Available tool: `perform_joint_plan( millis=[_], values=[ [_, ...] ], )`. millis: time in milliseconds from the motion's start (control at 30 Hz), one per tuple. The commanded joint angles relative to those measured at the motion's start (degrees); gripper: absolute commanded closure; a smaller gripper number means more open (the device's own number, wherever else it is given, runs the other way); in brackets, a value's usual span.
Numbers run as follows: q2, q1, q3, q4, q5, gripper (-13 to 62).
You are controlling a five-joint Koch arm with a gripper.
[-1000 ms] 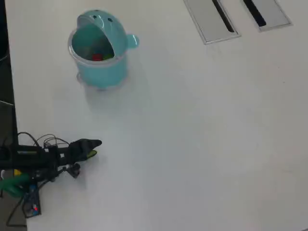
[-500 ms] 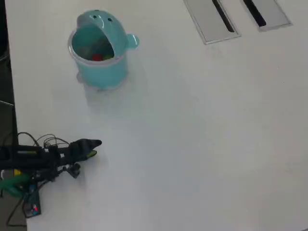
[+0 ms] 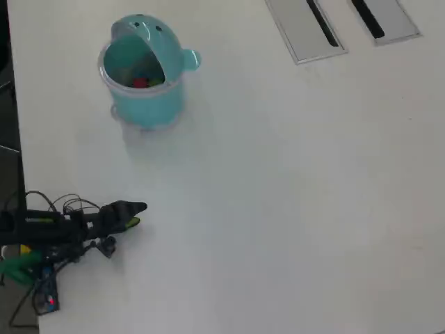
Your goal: Grasp RGB lego blocks and put them in the bin one by one.
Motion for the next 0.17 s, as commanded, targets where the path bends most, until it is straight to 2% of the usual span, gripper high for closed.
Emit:
perform_joint_plan(
  millis=[0,133],
  values=[
    [3.25,0.0,4.22,-0.26,-0.44,15.2],
    [3.25,-0.09,4.22,-0.26,-0.44,15.2]
  ],
)
